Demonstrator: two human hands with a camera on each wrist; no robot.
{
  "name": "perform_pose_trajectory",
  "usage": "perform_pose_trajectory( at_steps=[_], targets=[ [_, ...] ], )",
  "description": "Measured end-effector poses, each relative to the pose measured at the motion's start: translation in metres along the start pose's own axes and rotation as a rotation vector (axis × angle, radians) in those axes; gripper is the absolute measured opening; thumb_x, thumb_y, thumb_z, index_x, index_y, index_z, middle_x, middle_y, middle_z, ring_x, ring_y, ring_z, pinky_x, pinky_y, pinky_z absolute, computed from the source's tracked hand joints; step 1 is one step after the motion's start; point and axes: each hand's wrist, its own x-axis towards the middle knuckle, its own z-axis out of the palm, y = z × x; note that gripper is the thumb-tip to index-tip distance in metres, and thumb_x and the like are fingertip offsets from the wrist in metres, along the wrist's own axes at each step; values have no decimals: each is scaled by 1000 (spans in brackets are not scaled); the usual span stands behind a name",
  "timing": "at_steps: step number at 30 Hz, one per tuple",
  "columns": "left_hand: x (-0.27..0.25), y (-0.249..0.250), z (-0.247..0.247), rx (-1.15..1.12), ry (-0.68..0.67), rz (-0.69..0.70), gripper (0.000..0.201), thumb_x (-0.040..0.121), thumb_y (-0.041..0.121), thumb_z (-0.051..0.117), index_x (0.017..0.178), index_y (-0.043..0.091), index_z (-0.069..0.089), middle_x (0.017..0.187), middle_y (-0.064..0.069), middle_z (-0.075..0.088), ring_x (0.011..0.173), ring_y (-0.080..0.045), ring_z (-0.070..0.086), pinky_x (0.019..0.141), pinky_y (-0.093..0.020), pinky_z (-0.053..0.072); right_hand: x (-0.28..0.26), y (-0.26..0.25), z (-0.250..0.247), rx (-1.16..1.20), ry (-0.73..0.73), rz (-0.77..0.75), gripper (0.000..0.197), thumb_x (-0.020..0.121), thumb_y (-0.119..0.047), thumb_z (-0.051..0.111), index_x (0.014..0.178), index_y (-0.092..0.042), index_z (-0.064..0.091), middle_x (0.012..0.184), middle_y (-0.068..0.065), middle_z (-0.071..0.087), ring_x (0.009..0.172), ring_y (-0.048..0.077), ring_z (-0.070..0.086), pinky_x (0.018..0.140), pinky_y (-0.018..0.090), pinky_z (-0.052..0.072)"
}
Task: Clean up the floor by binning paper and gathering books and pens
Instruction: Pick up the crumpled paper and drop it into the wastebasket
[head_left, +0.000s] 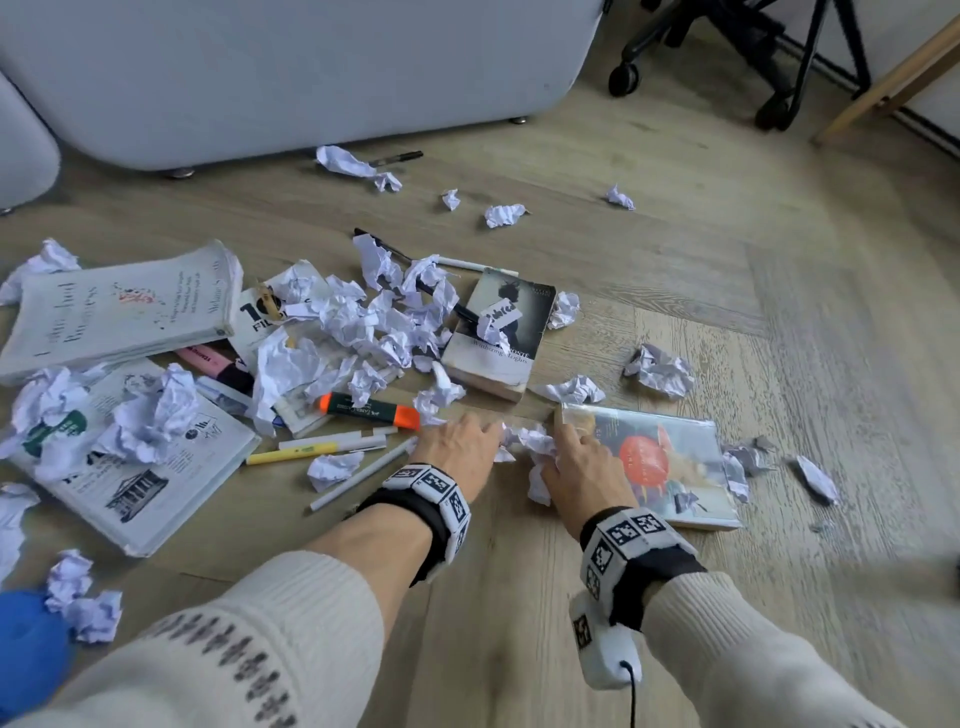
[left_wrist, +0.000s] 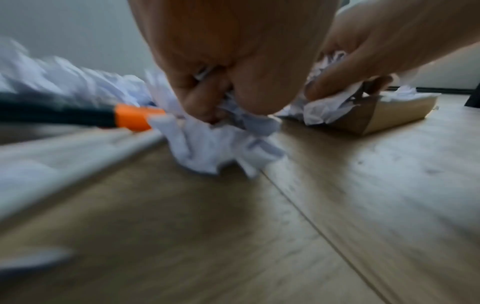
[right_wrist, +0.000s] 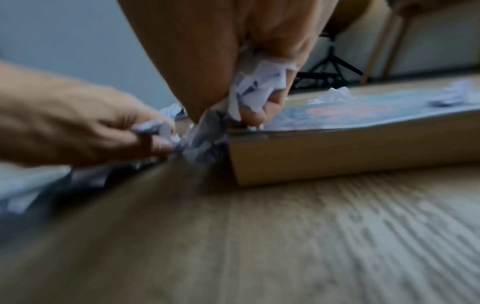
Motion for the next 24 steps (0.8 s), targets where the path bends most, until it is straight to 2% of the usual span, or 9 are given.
perform_pose_trajectory(
  at_steps=[2,4,8,11,14,16,19,21,24],
  targets=[
    [-15,-6,-17,-2,-21,75,27,94,8,43,120,14,47,111,-11,56,102,-32,60,75,-40,51,-14,-4,-7,96,-13,6,16,96,-26,44,103,-11,46,102,14,59,95,32,56,68,32,28],
    [-30,-11,-36,45,-51,169,22,95,12,45,117,12,48,111,-11,58,102,-32,60,72,-37,48,-35,-8,-22,123,4,-24,12,94,-24,46,91,-13,42,96,13,60,90,31,56,66,33,30],
    [-55,-9,-77,197,-71,378,18,97,17,42,112,11,50,111,-13,59,101,-34,61,71,-36,45,-76,-8,-59,162,22,-20,14,91,-22,48,95,-8,50,86,13,59,77,31,54,64,35,37],
    [-72,10,-104,154,-52,430,24,96,20,43,118,12,49,118,-14,58,109,-34,58,80,-40,46,-111,-6,-89,257,176,84,18,88,-28,47,91,-10,50,78,11,55,70,30,52,62,36,39],
    [-93,43,-122,104,-3,559,27,94,21,46,120,13,49,117,-13,59,110,-35,57,84,-41,46,-156,-7,-111,305,233,249,8,92,-23,51,93,-15,48,74,2,50,72,23,48,64,30,35],
    [-106,60,-129,85,26,626,29,94,25,46,120,15,50,118,-12,60,109,-33,58,83,-38,45,-186,-13,-115,332,267,281,10,91,-25,51,94,-17,47,77,0,51,75,23,50,67,31,40],
    [-132,90,-138,95,47,749,28,94,28,46,119,17,52,119,-10,61,110,-31,58,84,-37,46,-241,-17,-122,296,338,324,15,92,-22,52,101,-10,53,71,-7,47,71,20,43,56,16,32],
    [-150,101,-142,124,10,815,29,95,29,43,121,19,51,118,-11,61,109,-32,58,82,-37,46,-272,-22,-126,199,295,339,16,93,-24,51,98,-8,51,76,0,50,72,20,38,54,21,25],
    [-180,122,-149,151,-86,954,25,96,30,43,116,19,53,116,-10,61,107,-31,59,84,-38,47,-326,-32,-131,42,253,311,30,92,-35,42,94,-7,52,89,14,57,71,23,38,63,31,27]
  ],
)
